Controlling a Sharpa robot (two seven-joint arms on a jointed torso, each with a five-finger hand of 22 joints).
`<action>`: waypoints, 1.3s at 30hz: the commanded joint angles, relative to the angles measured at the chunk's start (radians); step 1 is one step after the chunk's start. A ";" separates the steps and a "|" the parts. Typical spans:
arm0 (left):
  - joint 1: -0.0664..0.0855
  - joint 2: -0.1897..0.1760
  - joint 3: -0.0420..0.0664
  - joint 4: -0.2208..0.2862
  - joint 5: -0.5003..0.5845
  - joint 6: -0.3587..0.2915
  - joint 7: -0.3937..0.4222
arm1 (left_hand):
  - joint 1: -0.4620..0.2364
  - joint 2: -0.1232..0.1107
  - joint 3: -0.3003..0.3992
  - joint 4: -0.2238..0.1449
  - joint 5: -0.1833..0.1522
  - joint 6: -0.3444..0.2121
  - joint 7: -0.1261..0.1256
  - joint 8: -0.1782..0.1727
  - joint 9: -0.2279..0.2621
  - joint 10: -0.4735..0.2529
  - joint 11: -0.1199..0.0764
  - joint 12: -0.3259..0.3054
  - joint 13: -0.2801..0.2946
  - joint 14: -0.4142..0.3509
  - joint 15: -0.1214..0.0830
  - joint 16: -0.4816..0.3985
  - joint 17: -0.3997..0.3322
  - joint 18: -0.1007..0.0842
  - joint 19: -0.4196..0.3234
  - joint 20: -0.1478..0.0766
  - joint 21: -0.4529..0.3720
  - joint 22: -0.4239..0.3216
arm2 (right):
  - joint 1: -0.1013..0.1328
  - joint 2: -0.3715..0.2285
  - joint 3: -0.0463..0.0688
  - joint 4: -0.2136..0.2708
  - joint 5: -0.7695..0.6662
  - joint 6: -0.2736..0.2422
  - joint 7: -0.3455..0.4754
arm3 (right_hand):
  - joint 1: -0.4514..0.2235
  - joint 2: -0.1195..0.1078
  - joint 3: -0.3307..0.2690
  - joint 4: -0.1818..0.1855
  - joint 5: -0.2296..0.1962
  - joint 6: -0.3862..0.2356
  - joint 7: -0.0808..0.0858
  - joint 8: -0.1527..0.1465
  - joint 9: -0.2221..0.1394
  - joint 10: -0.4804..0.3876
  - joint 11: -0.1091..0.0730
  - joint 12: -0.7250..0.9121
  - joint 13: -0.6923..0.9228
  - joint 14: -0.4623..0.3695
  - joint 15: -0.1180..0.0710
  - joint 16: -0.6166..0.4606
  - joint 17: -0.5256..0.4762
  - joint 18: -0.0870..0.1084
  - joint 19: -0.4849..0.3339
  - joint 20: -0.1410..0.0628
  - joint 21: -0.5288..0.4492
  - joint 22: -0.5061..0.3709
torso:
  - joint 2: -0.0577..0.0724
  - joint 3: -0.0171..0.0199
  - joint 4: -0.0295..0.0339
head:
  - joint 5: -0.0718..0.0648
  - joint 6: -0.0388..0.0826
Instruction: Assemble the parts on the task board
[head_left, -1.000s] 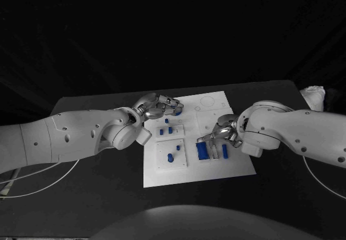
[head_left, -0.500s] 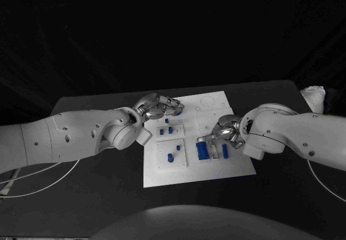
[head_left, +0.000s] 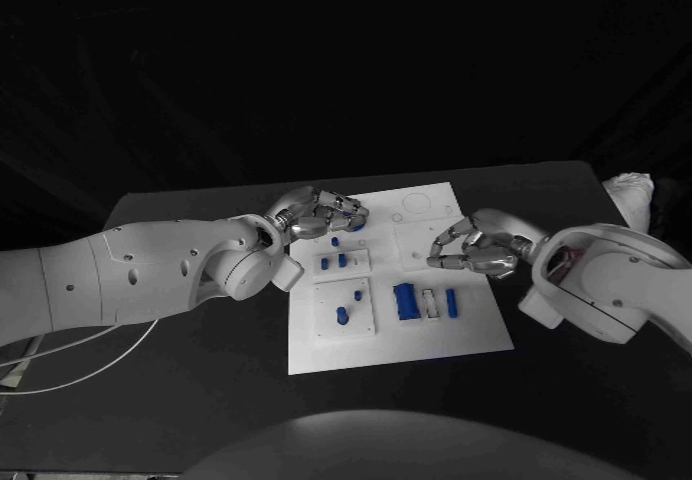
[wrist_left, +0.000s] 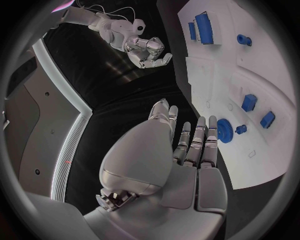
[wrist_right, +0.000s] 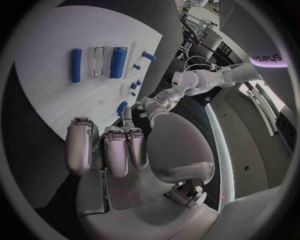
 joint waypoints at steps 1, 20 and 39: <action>0.000 0.002 0.001 0.003 -0.003 0.009 0.023 | 0.003 0.011 -0.006 0.000 0.005 -0.002 0.007 0.006 0.000 0.002 0.008 0.005 -0.002 0.002 0.004 0.004 -0.001 -0.012 0.004 0.002 0.005 -0.001 | -0.001 -0.031 -0.002 0.016 -0.127 -0.007 0.009 | -0.033 0.004 -0.010 0.032 -0.003 0.078 -0.019 0.050 0.010 0.105 -0.006 0.004 0.263 0.103 0.001 0.003 0.263 -0.016 0.000 0.004 0.005 0.192 | -0.001 -0.0004 -0.0020 | -0.004 0.000; 0.000 0.008 0.001 -0.002 -0.003 0.012 0.019 | 0.003 0.012 -0.006 0.001 0.006 -0.001 0.008 0.006 0.001 0.003 0.009 0.005 -0.001 0.003 0.004 0.005 -0.001 -0.012 0.005 0.002 0.006 0.000 | 0.003 0.037 -0.003 -0.083 -0.045 0.358 -0.454 | -0.185 0.017 -0.114 0.138 -0.268 0.202 -0.067 0.087 0.015 0.105 -0.054 0.004 0.263 0.103 -0.053 0.003 0.263 -0.011 0.004 -0.047 -0.011 0.184 | 0.000 -0.0004 0.0011 | -0.014 0.000; 0.000 0.014 0.001 -0.007 -0.003 0.023 0.010 | 0.003 0.013 -0.007 0.001 0.006 -0.001 0.008 0.007 0.001 0.004 0.010 0.006 -0.001 0.003 0.004 0.005 -0.001 -0.013 0.005 0.002 0.007 0.000 | 0.016 0.199 -0.003 -0.201 -0.045 0.470 -0.494 | -0.132 0.016 -0.107 0.048 0.004 0.249 -0.057 -0.050 -0.176 0.105 -0.050 0.004 0.263 0.103 -0.048 0.003 0.263 0.000 -0.012 -0.044 -0.072 0.167 | 0.000 -0.0012 0.0003 | -0.010 0.000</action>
